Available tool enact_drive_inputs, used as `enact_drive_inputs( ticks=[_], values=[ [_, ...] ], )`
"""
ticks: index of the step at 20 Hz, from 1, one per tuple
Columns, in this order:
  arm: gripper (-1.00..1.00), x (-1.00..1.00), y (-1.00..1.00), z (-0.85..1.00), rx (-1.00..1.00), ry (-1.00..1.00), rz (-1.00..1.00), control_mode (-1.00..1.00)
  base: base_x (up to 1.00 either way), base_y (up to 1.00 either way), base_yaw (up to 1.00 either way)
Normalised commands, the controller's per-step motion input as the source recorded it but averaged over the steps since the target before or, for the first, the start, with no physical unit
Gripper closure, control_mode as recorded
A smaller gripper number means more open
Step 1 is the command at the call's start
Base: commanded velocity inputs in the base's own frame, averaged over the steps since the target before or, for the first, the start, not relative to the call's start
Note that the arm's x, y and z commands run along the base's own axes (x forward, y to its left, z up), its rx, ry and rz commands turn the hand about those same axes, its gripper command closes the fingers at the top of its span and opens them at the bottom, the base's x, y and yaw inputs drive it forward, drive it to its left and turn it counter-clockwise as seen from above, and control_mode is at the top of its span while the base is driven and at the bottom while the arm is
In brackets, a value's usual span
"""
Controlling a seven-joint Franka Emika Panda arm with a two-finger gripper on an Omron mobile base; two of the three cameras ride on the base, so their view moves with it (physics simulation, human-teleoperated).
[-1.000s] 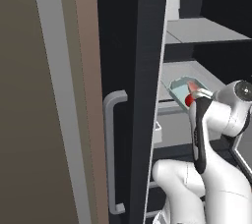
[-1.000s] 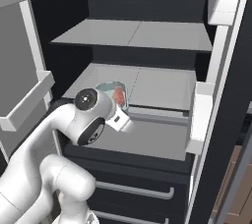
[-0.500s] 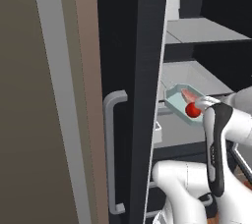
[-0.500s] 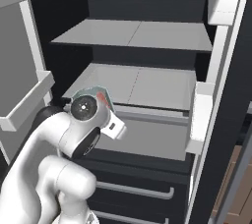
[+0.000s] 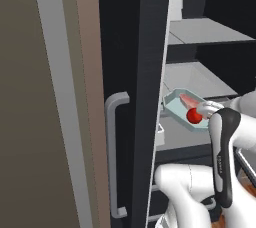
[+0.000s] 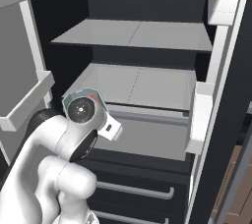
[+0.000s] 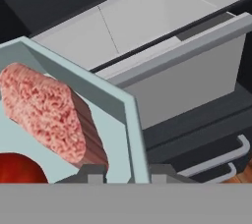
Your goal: Place the tupperware containing the steak and tomato meal in the microwave. Close the microwave door and press the start button to reheat the meal.
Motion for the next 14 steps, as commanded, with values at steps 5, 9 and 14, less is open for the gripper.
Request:
enact_drive_inputs(
  ticks=[5,9,14],
  values=[
    [1.00,0.00,0.00,0.00,0.00,0.00,0.00,1.00,-0.02,0.00,-0.02],
    [1.00,0.00,0.00,0.00,0.00,0.00,0.00,1.00,-0.44,-0.01,-0.06],
    [1.00,0.00,0.00,0.00,0.00,0.00,0.00,1.00,-0.79,0.00,-0.10]
  ],
)
